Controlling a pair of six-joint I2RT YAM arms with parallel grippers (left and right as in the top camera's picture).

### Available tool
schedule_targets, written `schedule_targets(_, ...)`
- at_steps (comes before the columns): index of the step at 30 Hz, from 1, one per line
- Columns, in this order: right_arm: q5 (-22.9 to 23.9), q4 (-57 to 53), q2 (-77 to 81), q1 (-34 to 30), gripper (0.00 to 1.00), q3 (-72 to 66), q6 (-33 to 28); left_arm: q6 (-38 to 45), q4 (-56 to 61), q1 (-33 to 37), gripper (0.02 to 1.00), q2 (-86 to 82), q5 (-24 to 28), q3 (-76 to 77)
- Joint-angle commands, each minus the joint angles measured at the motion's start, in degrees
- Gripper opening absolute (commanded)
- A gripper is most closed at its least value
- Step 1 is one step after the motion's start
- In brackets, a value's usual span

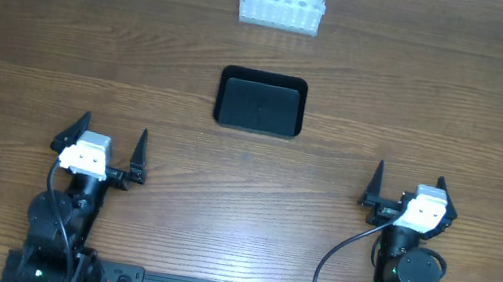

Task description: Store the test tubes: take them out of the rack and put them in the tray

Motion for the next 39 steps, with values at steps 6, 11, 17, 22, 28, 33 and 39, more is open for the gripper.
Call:
schedule_targets(6, -0.87, -0.11, -0.35, -0.33, 0.993, -0.44, 0.15, -0.61, -0.24, 0.02, 1.000, -0.50, -0.50, -0.28)
schedule_targets(11, -0.87, -0.13, -0.35, -0.33, 0.993, -0.44, 0.15, -0.42, -0.24, 0.02, 1.000, -0.50, -1.73, -0.28)
schedule_targets(17, -0.87, -0.13, -0.35, -0.33, 0.993, -0.44, 0.15, -0.42, -0.24, 0.02, 1.000, -0.50, -1.73, -0.28)
schedule_targets(22, -0.87, -0.13, -0.35, -0.33, 0.993, -0.44, 0.15, -0.42, -0.24, -0.02, 1.000, -0.50, -1.75, -0.28)
schedule_targets(28, -0.87, -0.13, -0.35, -0.33, 0.991, -0.44, 0.15, -0.48, -0.17, -0.13, 0.998, -0.42, -1.36, -0.28)
schedule_targets(33, -0.87, -0.11, -0.35, -0.33, 0.991, -0.44, 0.15, -0.68, 12.44, -0.13, 1.000, 6.01, 0.17, -0.02)
schedule_targets(39, -0.87, -0.13, -0.35, -0.33, 0.991, -0.44, 0.15, -0.68, 30.91, -0.13, 1.000, 27.23, 2.12, 5.99)
